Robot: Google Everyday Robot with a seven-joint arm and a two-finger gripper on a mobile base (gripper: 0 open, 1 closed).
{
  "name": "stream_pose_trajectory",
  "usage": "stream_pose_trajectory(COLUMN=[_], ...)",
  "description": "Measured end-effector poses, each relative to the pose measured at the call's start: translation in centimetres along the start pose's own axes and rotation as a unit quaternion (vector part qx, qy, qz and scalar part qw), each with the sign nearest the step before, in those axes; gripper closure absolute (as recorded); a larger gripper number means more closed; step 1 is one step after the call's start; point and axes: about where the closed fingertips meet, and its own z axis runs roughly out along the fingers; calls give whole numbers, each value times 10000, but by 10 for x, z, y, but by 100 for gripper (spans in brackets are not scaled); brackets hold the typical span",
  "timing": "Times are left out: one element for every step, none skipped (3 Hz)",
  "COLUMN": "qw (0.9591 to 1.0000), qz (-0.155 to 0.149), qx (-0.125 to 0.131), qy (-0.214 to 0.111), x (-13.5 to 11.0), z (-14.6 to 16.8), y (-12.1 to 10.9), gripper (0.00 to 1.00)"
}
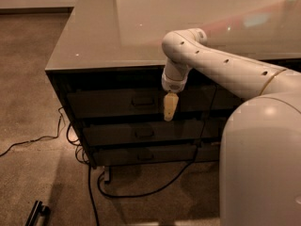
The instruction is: Open top drawer
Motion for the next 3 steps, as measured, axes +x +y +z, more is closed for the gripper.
stream_pose_trajectory(qw=[10000, 9999, 9993], qz=[13, -107, -315], qx=[26, 93, 75], qy=[-16, -33, -206], x=[0, -4, -11], z=[-1, -3, 2], y=[-3, -2, -1], gripper=[0, 0, 0])
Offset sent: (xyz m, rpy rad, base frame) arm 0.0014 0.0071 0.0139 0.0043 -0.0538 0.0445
